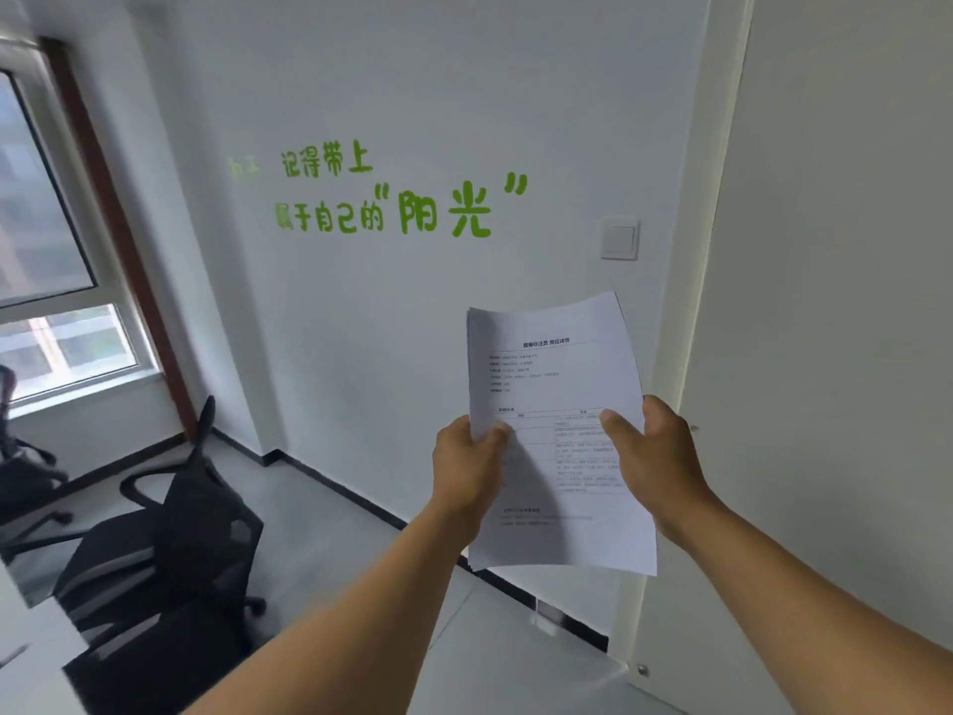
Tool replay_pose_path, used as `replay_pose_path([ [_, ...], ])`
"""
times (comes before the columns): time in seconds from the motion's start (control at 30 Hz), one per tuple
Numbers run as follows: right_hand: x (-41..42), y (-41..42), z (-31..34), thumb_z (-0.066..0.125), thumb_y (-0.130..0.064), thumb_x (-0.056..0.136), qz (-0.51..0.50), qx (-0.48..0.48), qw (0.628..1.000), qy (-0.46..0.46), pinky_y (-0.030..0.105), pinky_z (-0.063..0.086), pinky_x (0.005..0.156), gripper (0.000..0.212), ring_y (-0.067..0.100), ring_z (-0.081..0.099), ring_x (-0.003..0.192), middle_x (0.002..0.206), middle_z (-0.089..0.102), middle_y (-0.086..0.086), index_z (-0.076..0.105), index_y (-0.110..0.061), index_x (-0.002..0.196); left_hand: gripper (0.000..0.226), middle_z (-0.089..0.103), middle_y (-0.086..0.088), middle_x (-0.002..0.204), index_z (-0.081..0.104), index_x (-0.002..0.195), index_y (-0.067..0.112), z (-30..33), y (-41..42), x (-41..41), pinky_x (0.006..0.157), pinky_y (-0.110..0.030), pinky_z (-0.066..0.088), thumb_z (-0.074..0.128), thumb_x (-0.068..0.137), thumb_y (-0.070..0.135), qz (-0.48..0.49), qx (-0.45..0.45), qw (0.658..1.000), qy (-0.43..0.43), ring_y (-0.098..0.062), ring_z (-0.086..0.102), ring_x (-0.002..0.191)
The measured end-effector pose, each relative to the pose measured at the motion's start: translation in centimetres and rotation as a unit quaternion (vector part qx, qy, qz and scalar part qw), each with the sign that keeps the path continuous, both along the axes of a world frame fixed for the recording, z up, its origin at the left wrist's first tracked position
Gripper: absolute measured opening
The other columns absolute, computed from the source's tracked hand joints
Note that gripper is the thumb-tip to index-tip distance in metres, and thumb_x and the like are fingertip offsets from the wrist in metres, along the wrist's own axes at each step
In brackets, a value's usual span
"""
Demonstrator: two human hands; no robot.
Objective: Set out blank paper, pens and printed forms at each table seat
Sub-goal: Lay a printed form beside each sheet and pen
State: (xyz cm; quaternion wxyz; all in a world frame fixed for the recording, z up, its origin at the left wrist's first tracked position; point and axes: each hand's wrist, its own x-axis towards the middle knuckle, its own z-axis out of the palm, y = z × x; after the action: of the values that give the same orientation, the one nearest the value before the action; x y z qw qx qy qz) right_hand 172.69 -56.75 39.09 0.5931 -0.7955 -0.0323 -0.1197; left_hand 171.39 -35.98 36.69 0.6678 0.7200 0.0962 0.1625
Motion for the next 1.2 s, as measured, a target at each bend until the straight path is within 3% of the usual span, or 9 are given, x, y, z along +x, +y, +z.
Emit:
replay_pose_path([
  [0.17, 9.5, 5.7, 1.4, 0.06, -0.034, 0.106, 0.047, -0.001, 0.999, -0.006, 0.054, 0.064, 0.086, 0.023, 0.032, 0.075, 0.099, 0.104, 0.077, 0.001, 0.062, -0.012, 0.105, 0.012, 0.082, -0.002, 0.098, 0.078, 0.101, 0.02, 1.5, 5.5, 7.5, 0.084, -0.056, 0.068, 0.067, 0.098, 0.024, 0.055, 0.004, 0.998, 0.005, -0.034, 0.079, 0.095],
  [0.43, 23.3, 16.5, 0.5, 0.059, -0.038, 0.106, 0.17, 0.007, 0.985, -0.019, 0.06, 0.063, 0.083, 0.029, 0.038, 0.073, 0.1, 0.105, 0.076, 0.006, 0.06, -0.009, 0.105, 0.009, 0.081, -0.003, 0.095, 0.076, 0.1, 0.018, 0.4, 15.1, 17.0, 0.07, -0.04, 0.063, 0.068, 0.101, 0.023, 0.177, 0.0, 0.984, -0.005, -0.025, 0.074, 0.081],
  [0.6, 32.7, 24.9, -0.7, 0.061, -0.038, 0.105, 0.277, 0.023, 0.961, -0.015, 0.061, 0.063, 0.083, 0.028, 0.04, 0.072, 0.102, 0.106, 0.075, 0.007, 0.06, -0.01, 0.105, 0.011, 0.081, -0.013, 0.102, 0.077, 0.104, 0.015, 0.3, 21.3, 22.1, 0.075, -0.053, 0.067, 0.068, 0.103, 0.021, 0.283, 0.015, 0.959, -0.005, -0.034, 0.078, 0.089],
  [0.7, 37.1, 29.7, -1.2, 0.061, -0.04, 0.103, 0.333, 0.021, 0.943, -0.009, 0.057, 0.064, 0.077, 0.035, 0.047, 0.069, 0.104, 0.109, 0.072, 0.016, 0.058, -0.005, 0.107, 0.012, 0.081, -0.01, 0.099, 0.077, 0.102, 0.016, -0.1, 24.4, 24.2, 0.079, -0.049, 0.067, 0.067, 0.104, 0.021, 0.332, 0.005, 0.943, -0.004, -0.033, 0.078, 0.09],
  [0.8, 39.4, 34.0, -1.3, 0.061, -0.04, 0.102, 0.376, 0.016, 0.927, 0.0, 0.063, 0.061, 0.086, 0.038, 0.048, 0.067, 0.105, 0.112, 0.071, 0.02, 0.058, -0.003, 0.108, 0.012, 0.084, -0.004, 0.101, 0.079, 0.102, 0.021, -0.6, 27.3, 25.0, 0.09, -0.057, 0.067, 0.068, 0.103, 0.023, 0.371, 0.005, 0.929, 0.004, -0.033, 0.081, 0.097],
  [0.93, 41.9, 40.6, -1.9, 0.061, -0.042, 0.101, 0.435, 0.003, 0.9, 0.009, 0.064, 0.062, 0.089, 0.042, 0.047, 0.068, 0.103, 0.112, 0.071, 0.021, 0.059, -0.001, 0.108, 0.012, 0.083, -0.004, 0.101, 0.078, 0.104, 0.018, -1.4, 31.5, 25.9, 0.089, -0.056, 0.067, 0.066, 0.107, 0.022, 0.436, -0.016, 0.9, 0.013, -0.036, 0.08, 0.1],
  [1.0, 43.1, 44.4, -2.5, 0.062, -0.036, 0.105, 0.465, -0.002, 0.885, 0.008, 0.054, 0.065, 0.08, 0.03, 0.037, 0.072, 0.096, 0.102, 0.074, 0.012, 0.06, -0.007, 0.099, 0.012, 0.083, 0.001, 0.102, 0.077, 0.106, 0.021, -2.5, 33.9, 26.3, 0.088, -0.054, 0.068, 0.066, 0.107, 0.022, 0.463, -0.026, 0.886, 0.008, -0.031, 0.08, 0.1],
  [1.07, 44.1, 47.8, -3.2, 0.062, -0.03, 0.108, 0.489, -0.002, 0.872, 0.014, 0.036, 0.058, 0.07, 0.021, 0.023, 0.073, 0.089, 0.096, 0.074, -0.002, 0.059, -0.017, 0.091, 0.013, 0.083, 0.008, 0.1, 0.077, 0.107, 0.027, -3.4, 36.0, 26.7, 0.086, -0.049, 0.068, 0.065, 0.107, 0.022, 0.483, -0.04, 0.875, 0.011, -0.023, 0.08, 0.098],
  [1.2, 46.1, 56.2, -5.2, 0.061, -0.031, 0.11, 0.53, -0.016, 0.847, 0.015, 0.026, 0.057, 0.069, 0.014, 0.014, 0.075, 0.096, 0.106, 0.077, -0.008, 0.066, -0.018, 0.107, 0.012, 0.083, 0.007, 0.105, 0.076, 0.109, 0.026, -5.6, 42.7, 28.1, 0.088, -0.049, 0.067, 0.064, 0.107, 0.023, 0.514, -0.055, 0.856, 0.016, -0.022, 0.079, 0.1],
])
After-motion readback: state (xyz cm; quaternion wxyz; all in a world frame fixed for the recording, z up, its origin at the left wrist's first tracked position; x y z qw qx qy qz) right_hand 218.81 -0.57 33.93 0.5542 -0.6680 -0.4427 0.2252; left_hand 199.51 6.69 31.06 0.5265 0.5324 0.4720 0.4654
